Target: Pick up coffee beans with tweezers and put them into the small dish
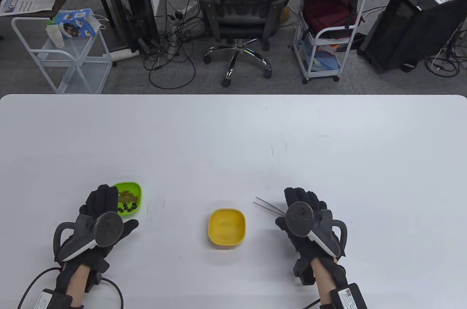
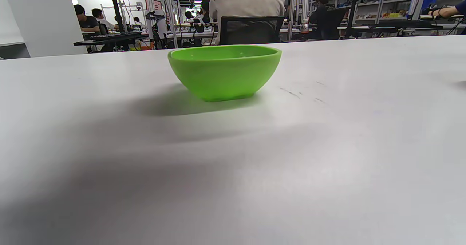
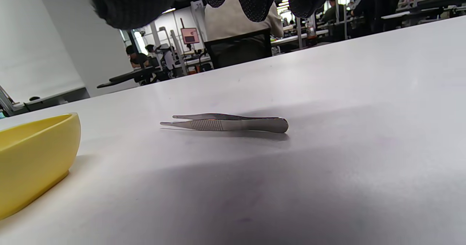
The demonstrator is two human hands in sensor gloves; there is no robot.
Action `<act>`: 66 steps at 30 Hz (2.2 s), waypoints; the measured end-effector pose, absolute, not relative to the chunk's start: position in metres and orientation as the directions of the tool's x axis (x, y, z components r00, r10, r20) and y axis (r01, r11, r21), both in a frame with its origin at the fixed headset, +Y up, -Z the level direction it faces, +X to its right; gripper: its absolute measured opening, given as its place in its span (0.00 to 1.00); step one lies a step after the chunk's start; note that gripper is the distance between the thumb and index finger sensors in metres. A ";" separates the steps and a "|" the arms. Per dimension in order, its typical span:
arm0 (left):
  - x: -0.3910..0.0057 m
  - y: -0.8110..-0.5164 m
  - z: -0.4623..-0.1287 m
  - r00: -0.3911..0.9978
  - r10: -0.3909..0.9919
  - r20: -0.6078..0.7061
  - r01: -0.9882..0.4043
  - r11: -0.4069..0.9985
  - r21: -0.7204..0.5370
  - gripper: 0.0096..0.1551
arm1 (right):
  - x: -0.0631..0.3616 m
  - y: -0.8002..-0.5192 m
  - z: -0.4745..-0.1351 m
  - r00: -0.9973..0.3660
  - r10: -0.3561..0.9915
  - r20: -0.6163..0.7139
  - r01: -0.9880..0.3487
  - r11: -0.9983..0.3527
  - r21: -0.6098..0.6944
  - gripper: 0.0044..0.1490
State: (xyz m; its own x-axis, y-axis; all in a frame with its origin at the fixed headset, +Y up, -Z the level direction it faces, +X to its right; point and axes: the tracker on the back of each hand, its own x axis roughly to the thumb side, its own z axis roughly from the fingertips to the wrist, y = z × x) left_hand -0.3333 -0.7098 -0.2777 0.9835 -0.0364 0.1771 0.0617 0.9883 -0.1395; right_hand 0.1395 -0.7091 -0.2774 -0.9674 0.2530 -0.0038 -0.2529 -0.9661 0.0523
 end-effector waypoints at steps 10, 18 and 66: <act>-0.334 -0.708 -0.277 0.984 -0.044 0.174 0.066 0.990 -0.128 0.63 | 0.139 -0.708 -0.275 -0.968 0.252 0.005 -0.251 -0.967 0.046 0.51; -0.334 -0.707 -0.278 0.984 -0.044 0.172 0.066 0.990 -0.126 0.63 | 0.129 -0.700 -0.285 -0.980 0.197 0.007 -0.196 -0.977 0.084 0.51; -0.327 -0.703 -0.278 0.975 -0.112 0.191 0.141 0.979 -0.145 0.62 | 0.073 -0.757 -0.346 -0.938 -0.346 -0.021 0.336 -0.923 0.187 0.30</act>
